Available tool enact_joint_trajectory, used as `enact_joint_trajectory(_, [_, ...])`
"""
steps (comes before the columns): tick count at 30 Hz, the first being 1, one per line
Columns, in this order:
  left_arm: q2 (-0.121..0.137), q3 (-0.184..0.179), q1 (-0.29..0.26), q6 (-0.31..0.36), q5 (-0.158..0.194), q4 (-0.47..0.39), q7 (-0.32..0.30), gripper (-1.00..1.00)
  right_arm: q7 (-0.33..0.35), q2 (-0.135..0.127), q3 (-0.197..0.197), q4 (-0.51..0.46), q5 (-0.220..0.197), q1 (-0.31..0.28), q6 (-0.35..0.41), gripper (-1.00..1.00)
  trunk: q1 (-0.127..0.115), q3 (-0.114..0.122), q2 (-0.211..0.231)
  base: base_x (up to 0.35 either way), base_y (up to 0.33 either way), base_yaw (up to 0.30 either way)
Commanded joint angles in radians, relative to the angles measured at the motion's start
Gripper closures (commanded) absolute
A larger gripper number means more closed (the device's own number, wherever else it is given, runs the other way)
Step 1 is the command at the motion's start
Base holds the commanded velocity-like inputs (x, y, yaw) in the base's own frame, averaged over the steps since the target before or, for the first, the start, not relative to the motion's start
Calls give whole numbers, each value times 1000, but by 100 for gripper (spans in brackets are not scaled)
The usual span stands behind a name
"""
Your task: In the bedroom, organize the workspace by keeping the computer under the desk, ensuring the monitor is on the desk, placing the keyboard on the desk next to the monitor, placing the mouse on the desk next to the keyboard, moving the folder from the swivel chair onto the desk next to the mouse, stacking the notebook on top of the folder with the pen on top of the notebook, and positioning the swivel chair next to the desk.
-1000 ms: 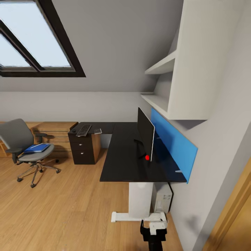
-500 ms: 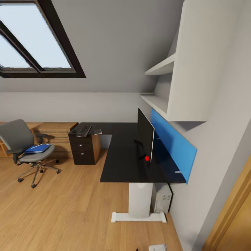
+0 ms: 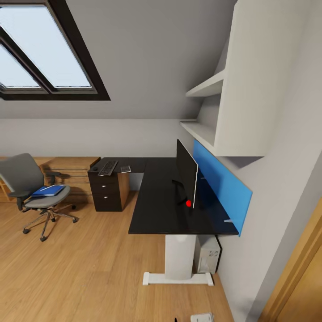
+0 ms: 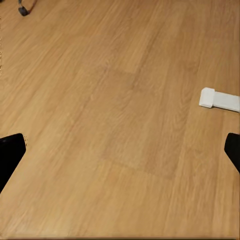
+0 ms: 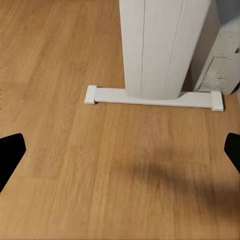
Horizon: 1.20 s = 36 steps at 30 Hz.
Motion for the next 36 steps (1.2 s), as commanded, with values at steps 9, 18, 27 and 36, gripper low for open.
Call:
enact_joint_trajectory(9, [0, -10, -1, -3, 4, 9, 4, -100, -7, 3, 8, 0, -6, -1, -57, -100, 0, -2, -2, 0, 244, 8])
enact_joint_trajectory(18, [-2, -9, -1, -3, 4, 9, 3, -100, -8, 6, 10, 1, -14, -1, -82, -100, 0, -4, -2, 66, 305, 260])
enact_joint_trajectory(27, [-3, -9, -1, -3, 3, 8, 1, -100, -8, 9, 10, 1, -14, -1, -82, -100, 0, -9, -2, 154, 256, 272])
enact_joint_trajectory(36, [-3, -9, -1, -4, 3, 9, 1, -100, -8, 9, 10, 1, -14, -1, -82, -100, 0, -14, -2, 36, 44, 272])
